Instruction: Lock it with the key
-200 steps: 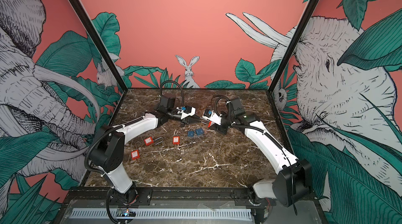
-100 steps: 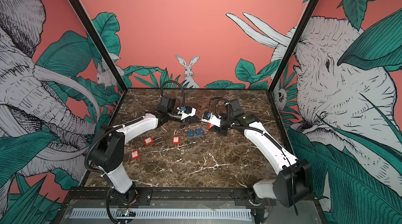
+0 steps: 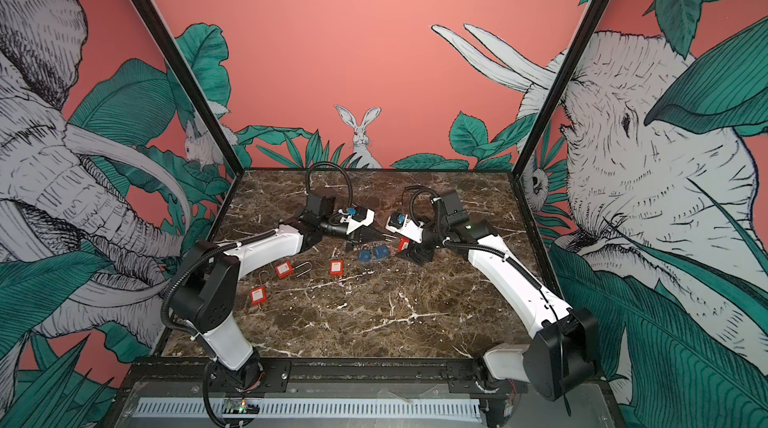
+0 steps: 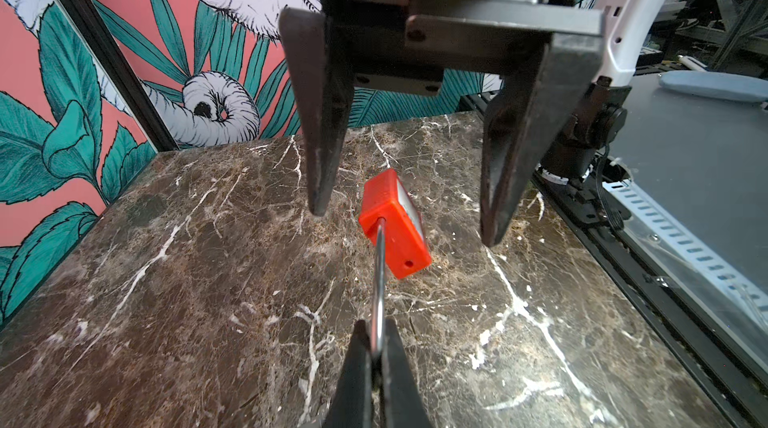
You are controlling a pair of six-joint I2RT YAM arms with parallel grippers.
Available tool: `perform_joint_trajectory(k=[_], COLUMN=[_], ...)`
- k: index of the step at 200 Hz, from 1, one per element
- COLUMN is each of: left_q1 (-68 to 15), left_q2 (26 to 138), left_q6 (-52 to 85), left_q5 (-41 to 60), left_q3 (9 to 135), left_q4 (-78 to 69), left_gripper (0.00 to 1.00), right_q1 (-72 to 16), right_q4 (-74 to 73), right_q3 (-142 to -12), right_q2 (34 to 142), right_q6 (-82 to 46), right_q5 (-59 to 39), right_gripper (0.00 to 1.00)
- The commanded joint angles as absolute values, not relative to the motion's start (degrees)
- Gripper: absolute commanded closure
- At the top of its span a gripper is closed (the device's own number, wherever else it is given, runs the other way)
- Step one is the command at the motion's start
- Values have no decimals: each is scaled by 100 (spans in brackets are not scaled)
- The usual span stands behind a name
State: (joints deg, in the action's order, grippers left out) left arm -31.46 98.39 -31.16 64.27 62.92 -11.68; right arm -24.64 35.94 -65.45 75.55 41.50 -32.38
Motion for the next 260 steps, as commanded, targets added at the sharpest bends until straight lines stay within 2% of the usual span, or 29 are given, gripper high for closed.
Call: perform_joint_trajectory(k=[1, 42, 73, 176, 230, 260], left_q1=[-3166, -3165, -3184, -3395, -3436, -3523], left_q2=[9425, 9325, 9264, 9306, 9329, 9420], left_q6=[-2920, -2856, -2838, -2787, -2690, -2720], left_q5=[6660, 6776, 6868, 6919, 6917, 6921], left_q3=[6206, 6075, 6024, 5984, 5988, 6059], left_q4=[-1603, -1738, -1749, -1826, -1891, -1728], left_gripper=[100, 100, 100, 100, 100, 100], right_q1=[-2295, -2115, -2101, -2109, -2109, -2109], right_q4=[4104, 5158, 5306, 4931, 4993, 4443], right_q3=[-6709, -7084, -7169, -7159, -7132, -6884], right_q2=[7345, 7426, 7580, 7849, 7828, 7691], right_q6=[4241, 4639, 4677, 4709, 4893, 4833], right_q5=[-3326, -3142, -3151, -3822, -4039, -4294], right_gripper=[23, 33, 41, 65, 82, 87])
